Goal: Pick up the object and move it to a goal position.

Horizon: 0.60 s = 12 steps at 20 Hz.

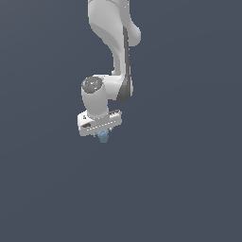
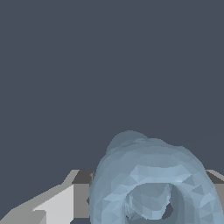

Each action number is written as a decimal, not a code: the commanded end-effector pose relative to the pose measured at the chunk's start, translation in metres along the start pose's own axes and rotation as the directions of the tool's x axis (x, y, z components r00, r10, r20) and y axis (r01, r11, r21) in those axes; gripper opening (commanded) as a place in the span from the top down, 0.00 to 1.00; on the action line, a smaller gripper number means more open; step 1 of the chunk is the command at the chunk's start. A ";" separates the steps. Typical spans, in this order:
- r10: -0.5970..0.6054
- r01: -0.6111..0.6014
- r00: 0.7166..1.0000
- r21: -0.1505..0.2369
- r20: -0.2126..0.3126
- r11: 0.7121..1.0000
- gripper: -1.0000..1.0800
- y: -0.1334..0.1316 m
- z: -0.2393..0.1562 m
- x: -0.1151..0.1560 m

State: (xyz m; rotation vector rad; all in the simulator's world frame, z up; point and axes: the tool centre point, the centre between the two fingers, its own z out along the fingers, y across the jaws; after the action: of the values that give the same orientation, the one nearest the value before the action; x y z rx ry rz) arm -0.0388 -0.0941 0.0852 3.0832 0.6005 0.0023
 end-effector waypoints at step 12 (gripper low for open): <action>0.000 0.000 1.000 0.000 0.001 1.000 1.00 -0.013 -0.046 0.021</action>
State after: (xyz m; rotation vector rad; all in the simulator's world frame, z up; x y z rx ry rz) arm -0.0275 -0.0789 0.1217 3.0834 0.5998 0.0004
